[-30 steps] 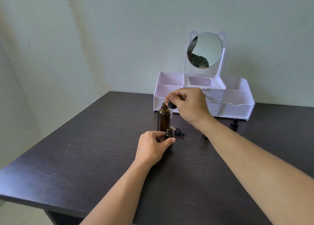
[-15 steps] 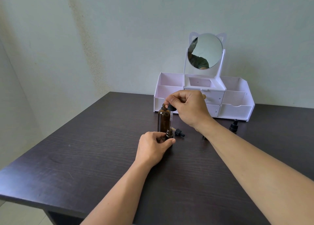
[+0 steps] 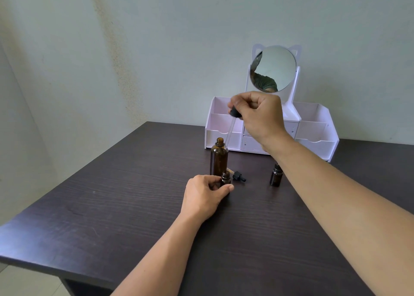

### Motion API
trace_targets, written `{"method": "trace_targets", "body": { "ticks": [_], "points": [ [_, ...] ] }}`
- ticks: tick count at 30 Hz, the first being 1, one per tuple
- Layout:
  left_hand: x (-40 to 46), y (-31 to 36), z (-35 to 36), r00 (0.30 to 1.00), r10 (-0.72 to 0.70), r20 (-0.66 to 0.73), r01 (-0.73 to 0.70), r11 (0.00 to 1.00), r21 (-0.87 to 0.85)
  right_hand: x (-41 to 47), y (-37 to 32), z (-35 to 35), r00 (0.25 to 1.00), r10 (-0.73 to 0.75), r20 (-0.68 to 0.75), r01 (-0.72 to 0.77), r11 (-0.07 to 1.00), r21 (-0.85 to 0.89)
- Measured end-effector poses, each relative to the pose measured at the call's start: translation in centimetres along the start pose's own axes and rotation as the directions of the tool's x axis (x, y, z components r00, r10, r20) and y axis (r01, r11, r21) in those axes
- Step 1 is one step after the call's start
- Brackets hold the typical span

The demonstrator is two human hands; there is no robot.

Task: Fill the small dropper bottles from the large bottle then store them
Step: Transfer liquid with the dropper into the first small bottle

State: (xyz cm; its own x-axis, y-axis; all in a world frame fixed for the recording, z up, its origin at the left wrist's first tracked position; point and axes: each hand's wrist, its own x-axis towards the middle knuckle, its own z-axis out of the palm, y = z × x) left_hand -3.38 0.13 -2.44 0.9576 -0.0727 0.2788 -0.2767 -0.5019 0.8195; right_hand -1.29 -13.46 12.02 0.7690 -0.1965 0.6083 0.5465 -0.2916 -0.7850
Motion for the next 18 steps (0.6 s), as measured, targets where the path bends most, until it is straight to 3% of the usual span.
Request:
{"method": "trace_targets", "body": {
  "ticks": [10, 18],
  "points": [
    [0.2, -0.3, 0.1, 1.000, 0.005, 0.013, -0.005, 1.000, 0.004, 2.3, 1.1, 2.1, 1.000, -0.011, -0.026, 0.011, 1.000, -0.015],
    [0.3, -0.3, 0.1, 1.000, 0.017, -0.012, -0.017, 1.000, 0.021, 0.6, 4.0, 3.7, 0.986, 0.146, 0.082, -0.141, 0.987, -0.074]
  ]
}}
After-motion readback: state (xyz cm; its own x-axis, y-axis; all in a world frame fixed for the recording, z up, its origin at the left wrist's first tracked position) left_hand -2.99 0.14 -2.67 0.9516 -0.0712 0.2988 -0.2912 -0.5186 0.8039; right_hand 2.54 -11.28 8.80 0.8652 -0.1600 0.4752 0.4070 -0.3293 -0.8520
